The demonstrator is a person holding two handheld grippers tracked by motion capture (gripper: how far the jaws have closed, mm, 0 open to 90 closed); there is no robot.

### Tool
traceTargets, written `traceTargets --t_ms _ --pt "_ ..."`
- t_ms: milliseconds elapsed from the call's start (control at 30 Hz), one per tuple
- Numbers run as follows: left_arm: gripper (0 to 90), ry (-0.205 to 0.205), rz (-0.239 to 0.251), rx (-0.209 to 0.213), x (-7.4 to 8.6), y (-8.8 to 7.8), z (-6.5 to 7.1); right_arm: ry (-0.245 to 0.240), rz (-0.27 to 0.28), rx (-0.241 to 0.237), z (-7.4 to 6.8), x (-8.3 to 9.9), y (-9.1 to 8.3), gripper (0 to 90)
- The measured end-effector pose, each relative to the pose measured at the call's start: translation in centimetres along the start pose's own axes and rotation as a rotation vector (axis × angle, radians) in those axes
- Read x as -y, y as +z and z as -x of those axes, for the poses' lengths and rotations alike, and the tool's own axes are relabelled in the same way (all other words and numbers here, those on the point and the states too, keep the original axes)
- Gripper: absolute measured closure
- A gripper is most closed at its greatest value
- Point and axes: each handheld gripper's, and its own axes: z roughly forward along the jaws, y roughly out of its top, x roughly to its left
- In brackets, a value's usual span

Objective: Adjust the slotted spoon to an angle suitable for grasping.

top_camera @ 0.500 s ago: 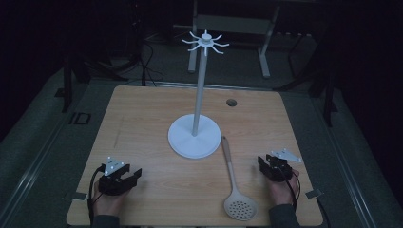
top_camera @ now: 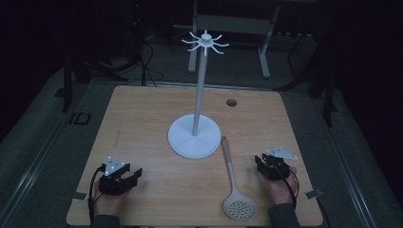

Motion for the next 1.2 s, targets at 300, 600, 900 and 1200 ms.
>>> traceTargets --t_ms 300,600,900,1200 --pt "46.2 0.009 -0.004 0.002 0.0 0.0 0.1 -0.036 -0.009 -0.044 -1.4 -2.2 0.7 66.9" --pt "46.1 -0.001 0.000 0.001 0.0 0.0 -0.1 -0.070 -0.016 -0.056 -2.3 -4.3 0.6 65.0" --pt "46.0 0.000 0.001 0.002 0.0 0.0 -0.1 -0.103 -0.049 -0.052 -3.2 -6.1 0.5 69.1" --pt "46.0 -0.003 0.003 0.004 0.0 -0.1 -0.2 -0.105 -0.097 -0.093 -4.7 -7.8 1.2 69.9"
